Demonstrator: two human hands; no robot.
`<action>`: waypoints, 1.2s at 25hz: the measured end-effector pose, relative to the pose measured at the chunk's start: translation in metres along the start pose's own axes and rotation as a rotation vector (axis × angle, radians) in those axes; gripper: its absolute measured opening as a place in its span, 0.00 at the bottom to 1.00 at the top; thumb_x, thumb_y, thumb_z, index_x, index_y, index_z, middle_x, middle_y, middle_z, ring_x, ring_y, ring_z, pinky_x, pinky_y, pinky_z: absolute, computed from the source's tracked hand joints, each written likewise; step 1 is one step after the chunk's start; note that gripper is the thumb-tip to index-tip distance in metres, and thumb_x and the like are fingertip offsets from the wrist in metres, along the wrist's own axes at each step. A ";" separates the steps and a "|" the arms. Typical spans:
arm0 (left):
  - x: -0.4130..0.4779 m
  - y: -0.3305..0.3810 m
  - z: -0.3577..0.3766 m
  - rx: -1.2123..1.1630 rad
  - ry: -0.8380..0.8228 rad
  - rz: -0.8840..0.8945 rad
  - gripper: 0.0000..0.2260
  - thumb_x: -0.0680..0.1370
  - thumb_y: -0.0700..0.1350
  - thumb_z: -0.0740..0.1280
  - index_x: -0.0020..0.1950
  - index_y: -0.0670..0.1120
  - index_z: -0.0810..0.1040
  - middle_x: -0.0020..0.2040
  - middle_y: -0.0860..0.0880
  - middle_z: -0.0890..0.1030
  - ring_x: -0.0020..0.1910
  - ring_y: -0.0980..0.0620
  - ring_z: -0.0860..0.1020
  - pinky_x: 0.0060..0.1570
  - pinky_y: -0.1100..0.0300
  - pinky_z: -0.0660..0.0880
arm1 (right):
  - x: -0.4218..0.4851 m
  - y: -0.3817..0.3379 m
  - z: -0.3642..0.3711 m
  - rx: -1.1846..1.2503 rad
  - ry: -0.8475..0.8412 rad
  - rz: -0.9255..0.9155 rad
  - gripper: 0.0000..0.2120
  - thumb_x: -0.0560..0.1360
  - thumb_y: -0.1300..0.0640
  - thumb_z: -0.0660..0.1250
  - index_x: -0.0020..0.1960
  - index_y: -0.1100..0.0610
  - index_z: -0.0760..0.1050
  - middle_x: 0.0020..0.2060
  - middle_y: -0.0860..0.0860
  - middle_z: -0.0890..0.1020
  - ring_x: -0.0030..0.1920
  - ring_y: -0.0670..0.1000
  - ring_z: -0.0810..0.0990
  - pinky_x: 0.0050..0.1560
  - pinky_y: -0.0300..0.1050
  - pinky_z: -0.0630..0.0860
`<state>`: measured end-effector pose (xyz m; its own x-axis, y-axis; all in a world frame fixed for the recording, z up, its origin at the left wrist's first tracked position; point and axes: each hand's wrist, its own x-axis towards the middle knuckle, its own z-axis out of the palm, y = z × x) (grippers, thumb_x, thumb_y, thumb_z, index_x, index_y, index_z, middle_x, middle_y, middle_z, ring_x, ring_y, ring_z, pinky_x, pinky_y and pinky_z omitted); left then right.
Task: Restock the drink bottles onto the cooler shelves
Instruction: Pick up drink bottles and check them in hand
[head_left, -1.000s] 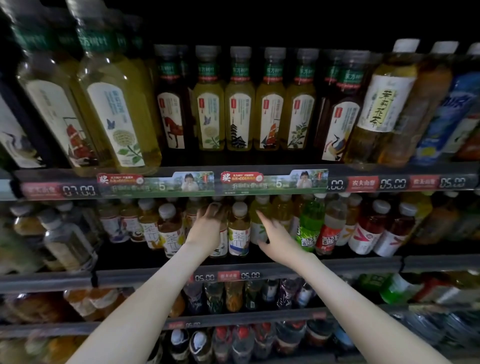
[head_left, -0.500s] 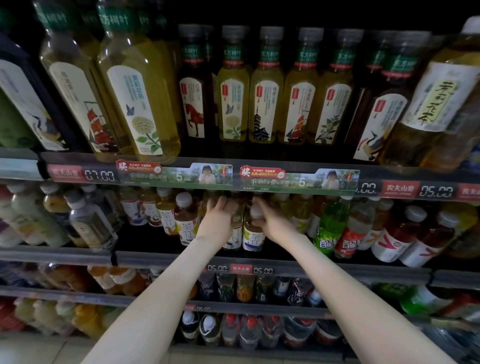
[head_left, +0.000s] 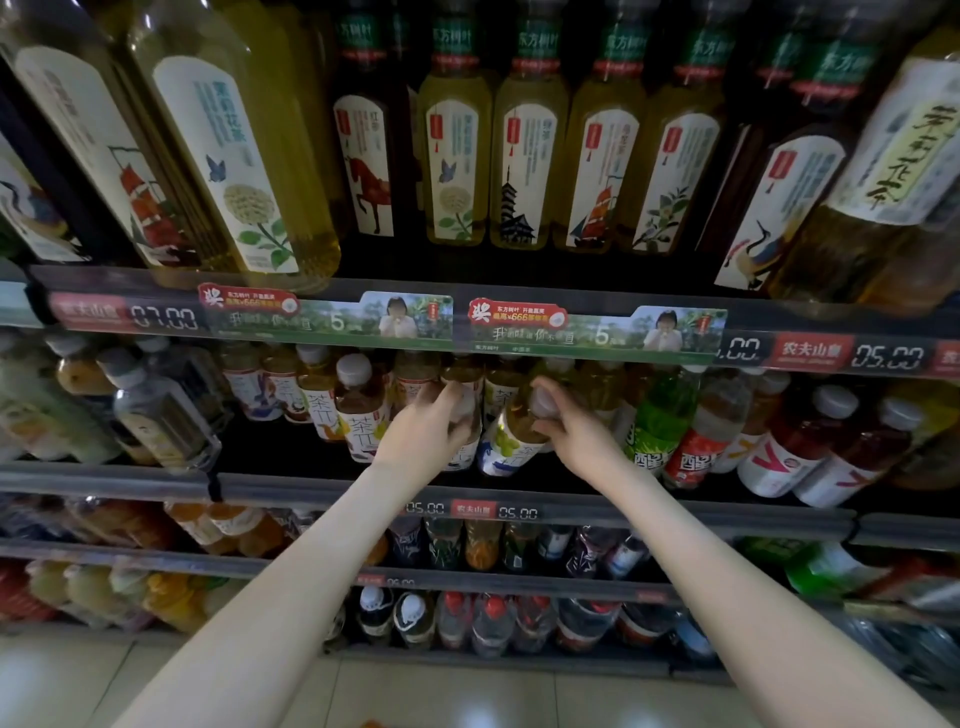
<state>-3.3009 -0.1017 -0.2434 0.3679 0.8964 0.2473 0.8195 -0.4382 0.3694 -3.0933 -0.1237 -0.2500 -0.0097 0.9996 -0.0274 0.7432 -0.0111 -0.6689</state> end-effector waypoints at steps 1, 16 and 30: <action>0.001 0.000 0.001 -0.023 0.001 0.006 0.19 0.75 0.42 0.66 0.64 0.38 0.68 0.56 0.38 0.74 0.49 0.35 0.77 0.39 0.50 0.74 | 0.001 -0.006 0.004 -0.017 -0.033 -0.014 0.32 0.78 0.56 0.65 0.76 0.44 0.53 0.75 0.51 0.61 0.72 0.54 0.65 0.66 0.48 0.68; -0.014 -0.012 0.018 -0.185 0.103 -0.044 0.22 0.79 0.44 0.62 0.72 0.41 0.66 0.66 0.40 0.72 0.63 0.41 0.71 0.57 0.55 0.69 | 0.023 -0.029 0.036 -0.094 0.005 -0.025 0.37 0.80 0.63 0.61 0.77 0.41 0.44 0.77 0.46 0.53 0.72 0.52 0.65 0.60 0.45 0.71; -0.022 0.057 0.056 -0.037 0.071 0.057 0.28 0.78 0.45 0.61 0.76 0.46 0.56 0.77 0.37 0.46 0.76 0.38 0.44 0.73 0.40 0.48 | -0.044 0.039 -0.040 -0.157 0.797 0.296 0.28 0.74 0.62 0.68 0.70 0.62 0.59 0.65 0.64 0.65 0.67 0.63 0.64 0.64 0.55 0.66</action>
<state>-3.2371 -0.1424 -0.2781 0.3800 0.8635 0.3315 0.7807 -0.4916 0.3857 -3.0371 -0.1673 -0.2447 0.6276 0.6772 0.3840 0.7252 -0.3293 -0.6046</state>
